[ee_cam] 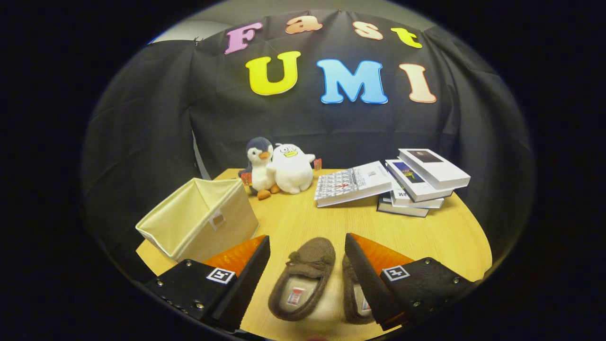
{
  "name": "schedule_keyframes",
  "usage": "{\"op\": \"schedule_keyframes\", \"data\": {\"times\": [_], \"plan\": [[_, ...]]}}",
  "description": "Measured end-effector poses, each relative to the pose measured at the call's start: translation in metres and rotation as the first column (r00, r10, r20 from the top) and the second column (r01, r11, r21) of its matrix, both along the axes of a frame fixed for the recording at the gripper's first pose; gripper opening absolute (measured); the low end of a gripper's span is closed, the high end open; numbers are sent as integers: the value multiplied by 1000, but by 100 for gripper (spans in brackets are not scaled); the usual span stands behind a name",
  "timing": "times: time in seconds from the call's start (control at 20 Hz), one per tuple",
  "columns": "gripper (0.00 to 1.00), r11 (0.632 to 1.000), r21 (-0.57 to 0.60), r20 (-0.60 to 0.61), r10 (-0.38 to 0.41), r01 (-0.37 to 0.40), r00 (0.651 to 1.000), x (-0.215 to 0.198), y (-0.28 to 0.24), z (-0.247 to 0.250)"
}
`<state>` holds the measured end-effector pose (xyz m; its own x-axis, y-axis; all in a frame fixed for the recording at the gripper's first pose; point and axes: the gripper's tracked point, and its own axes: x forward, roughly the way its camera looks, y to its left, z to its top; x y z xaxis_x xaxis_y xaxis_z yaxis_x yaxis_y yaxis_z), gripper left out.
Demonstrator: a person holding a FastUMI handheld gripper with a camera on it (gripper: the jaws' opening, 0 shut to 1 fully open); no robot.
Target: Open the storage box then place both shoes into the box .Put the left shoe in first, then the right shoe, with the right side of both shoes facing outward in a uniform manner.
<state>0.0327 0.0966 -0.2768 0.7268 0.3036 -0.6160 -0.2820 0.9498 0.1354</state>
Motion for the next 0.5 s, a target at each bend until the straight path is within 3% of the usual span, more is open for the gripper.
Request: {"op": "schedule_keyframes", "data": {"times": [0.5], "plan": [[98,994,-92,-198,45,-64,979,-22,-8,-97]]}}
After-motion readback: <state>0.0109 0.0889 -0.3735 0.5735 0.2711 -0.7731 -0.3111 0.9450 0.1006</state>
